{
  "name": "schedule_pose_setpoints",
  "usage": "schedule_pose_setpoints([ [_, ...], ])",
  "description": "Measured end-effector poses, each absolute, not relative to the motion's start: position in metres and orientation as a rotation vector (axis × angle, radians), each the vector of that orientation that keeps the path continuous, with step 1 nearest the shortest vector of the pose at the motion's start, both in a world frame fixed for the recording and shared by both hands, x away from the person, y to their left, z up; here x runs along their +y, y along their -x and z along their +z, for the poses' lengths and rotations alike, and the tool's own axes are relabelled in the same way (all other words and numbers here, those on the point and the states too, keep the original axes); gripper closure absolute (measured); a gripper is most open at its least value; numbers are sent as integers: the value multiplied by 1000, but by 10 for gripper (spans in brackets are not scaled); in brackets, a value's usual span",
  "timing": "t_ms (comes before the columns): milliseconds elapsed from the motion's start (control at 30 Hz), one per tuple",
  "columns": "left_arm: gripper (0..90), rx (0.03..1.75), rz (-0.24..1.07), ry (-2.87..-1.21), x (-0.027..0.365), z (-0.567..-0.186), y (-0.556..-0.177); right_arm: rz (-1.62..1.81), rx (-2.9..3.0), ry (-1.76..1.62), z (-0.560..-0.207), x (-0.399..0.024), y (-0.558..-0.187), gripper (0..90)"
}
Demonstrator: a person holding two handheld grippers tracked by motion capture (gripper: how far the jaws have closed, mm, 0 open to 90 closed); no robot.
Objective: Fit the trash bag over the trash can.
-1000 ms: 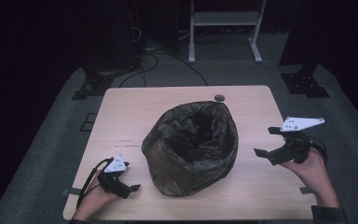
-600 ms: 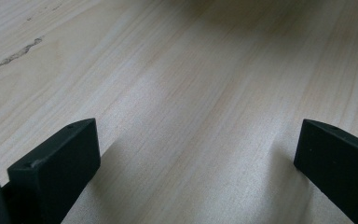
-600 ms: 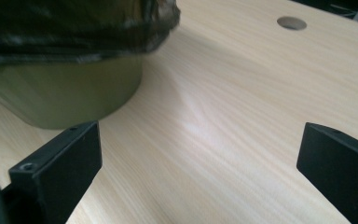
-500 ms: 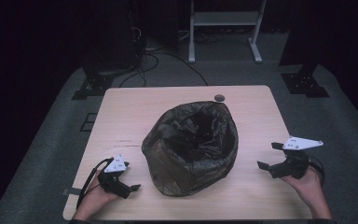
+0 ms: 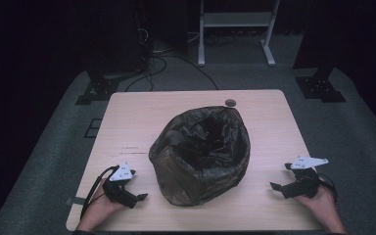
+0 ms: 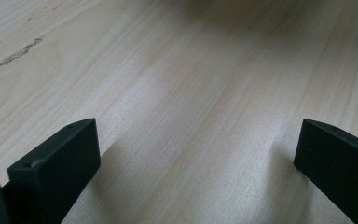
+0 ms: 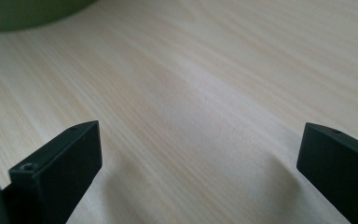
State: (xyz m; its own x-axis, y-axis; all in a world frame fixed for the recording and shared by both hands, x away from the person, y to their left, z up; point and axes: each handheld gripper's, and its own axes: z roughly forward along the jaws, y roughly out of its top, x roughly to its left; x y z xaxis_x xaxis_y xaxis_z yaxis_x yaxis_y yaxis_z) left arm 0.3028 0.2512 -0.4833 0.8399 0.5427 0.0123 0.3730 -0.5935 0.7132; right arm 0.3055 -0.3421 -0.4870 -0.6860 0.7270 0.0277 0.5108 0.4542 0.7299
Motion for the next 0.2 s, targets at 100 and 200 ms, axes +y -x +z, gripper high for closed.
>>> schedule_pose_setpoints([
  [100, 0, 662, 296, -2274, 251, -483, -303, 1024, 2428, -1055, -488, -340, -306, 0],
  [200, 0, 667, 297, -2272, 251, -483, -303, 1020, 2430, -1061, -488, -340, -306, 0],
])
